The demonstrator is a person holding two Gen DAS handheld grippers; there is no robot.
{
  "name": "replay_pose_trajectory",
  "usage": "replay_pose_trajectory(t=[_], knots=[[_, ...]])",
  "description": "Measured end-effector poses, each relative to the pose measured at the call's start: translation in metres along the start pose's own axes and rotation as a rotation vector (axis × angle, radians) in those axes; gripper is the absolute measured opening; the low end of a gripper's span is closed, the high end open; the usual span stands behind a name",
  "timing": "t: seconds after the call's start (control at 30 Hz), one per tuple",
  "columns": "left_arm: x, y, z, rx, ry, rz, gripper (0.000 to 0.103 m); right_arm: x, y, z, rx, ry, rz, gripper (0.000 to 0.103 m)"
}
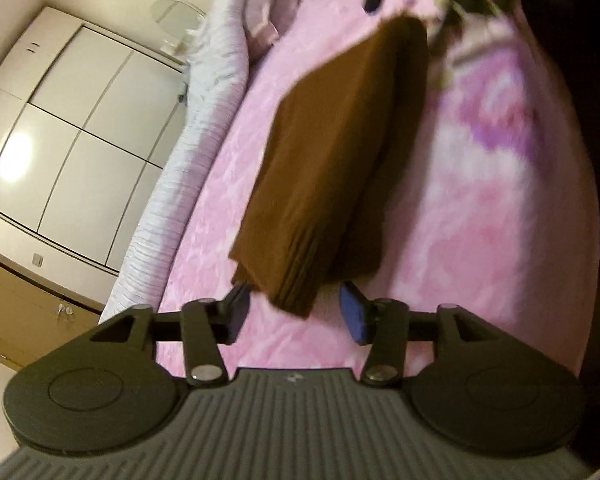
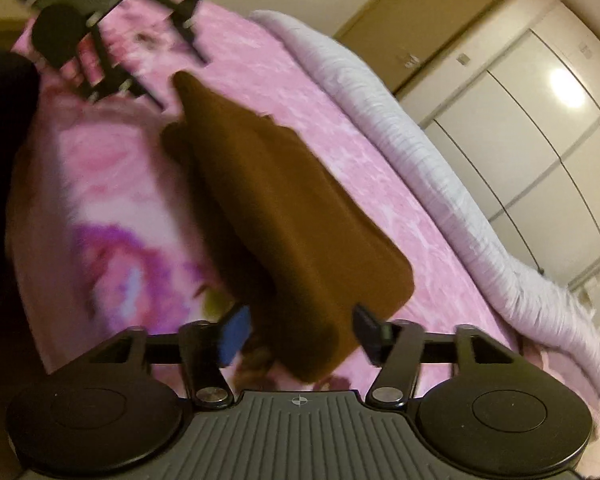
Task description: Fold clothes
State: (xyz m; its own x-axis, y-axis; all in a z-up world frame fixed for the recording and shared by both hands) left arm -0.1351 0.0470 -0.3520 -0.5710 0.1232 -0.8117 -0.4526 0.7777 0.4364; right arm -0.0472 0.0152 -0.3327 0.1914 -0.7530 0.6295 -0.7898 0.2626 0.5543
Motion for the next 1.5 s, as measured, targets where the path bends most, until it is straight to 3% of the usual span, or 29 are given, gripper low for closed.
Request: replay_pose_trajectory(t=[0.2,0.3,0.33,0.43,0.5,0.53,0.63,0.67,0.87,0.93,1.03,1.1,1.2,1.23,1.27,1.4,1.5], knots=[[0.028,0.002,-0.020,0.057,-0.100,-0.014,0.078,-0.011,-0.026,0.003,-0.039,0.175,0.042,0.065],[0.031,-0.005,-0.029,0.076,-0.116,-0.025,0.086,0.002,-0.034,-0.005,-0.040,0.135,0.005,0.028],[0.028,-0.008,-0.029,0.071,-0.112,-0.035,0.093,0.009,-0.033,-0.009,-0.034,0.094,-0.011,0.026],[0.019,-0.018,-0.025,0.045,-0.143,-0.101,0.092,0.037,-0.024,-0.022,-0.013,-0.048,-0.066,0.024],[0.015,-0.028,-0.029,0.039,-0.184,-0.108,0.088,0.057,-0.017,-0.031,0.001,-0.149,-0.105,0.023],[0.013,-0.032,-0.030,0.033,-0.194,-0.109,0.082,0.066,-0.015,-0.033,0.003,-0.184,-0.122,0.023],[0.005,-0.042,-0.031,0.003,-0.205,-0.085,0.030,0.075,-0.009,-0.036,-0.011,-0.224,-0.157,0.023],[0.000,-0.040,-0.029,-0.003,-0.183,-0.055,0.028,0.067,-0.004,-0.036,-0.019,-0.184,-0.155,0.023],[0.007,-0.019,-0.011,-0.024,-0.153,0.083,0.025,0.004,0.007,-0.013,-0.053,0.006,-0.140,0.031],[0.008,-0.017,-0.008,-0.033,-0.116,0.104,0.025,-0.013,0.009,-0.010,-0.039,0.059,-0.074,0.046],[-0.011,-0.014,-0.016,-0.026,0.030,0.137,0.024,-0.032,0.014,-0.015,-0.008,0.128,-0.019,0.057],[-0.033,-0.013,-0.023,-0.004,0.108,0.147,0.024,-0.035,0.006,-0.016,0.004,0.172,0.017,0.059],[-0.055,-0.010,-0.032,0.014,0.110,0.138,0.024,-0.032,-0.011,-0.017,-0.003,0.247,0.095,0.057],[-0.058,-0.012,-0.034,0.015,0.091,0.130,0.024,-0.025,-0.014,-0.017,-0.005,0.249,0.110,0.038],[-0.056,-0.010,-0.034,0.016,0.061,0.124,0.024,-0.016,-0.015,-0.016,-0.010,0.226,0.102,0.030],[-0.025,0.004,-0.029,0.021,-0.039,0.121,0.024,0.005,0.008,-0.018,0.024,0.221,0.138,0.028],[0.020,0.008,-0.020,0.008,-0.057,0.167,0.024,-0.012,0.014,0.004,-0.030,0.212,0.065,0.028]])
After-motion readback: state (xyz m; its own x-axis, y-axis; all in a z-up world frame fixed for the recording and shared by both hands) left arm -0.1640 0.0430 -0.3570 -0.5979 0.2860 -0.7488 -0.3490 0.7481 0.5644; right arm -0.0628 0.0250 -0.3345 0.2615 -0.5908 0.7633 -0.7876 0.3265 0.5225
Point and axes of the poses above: each gripper's, at about its wrist camera, not at the fingertips, and y roughly against the way its jaws point, x to its right, z to its underside, the point moved 9 cm from there along -y, roughly the way its jaws point, and after that the axes turned 1 degree about -z, right-handed, at the moved point
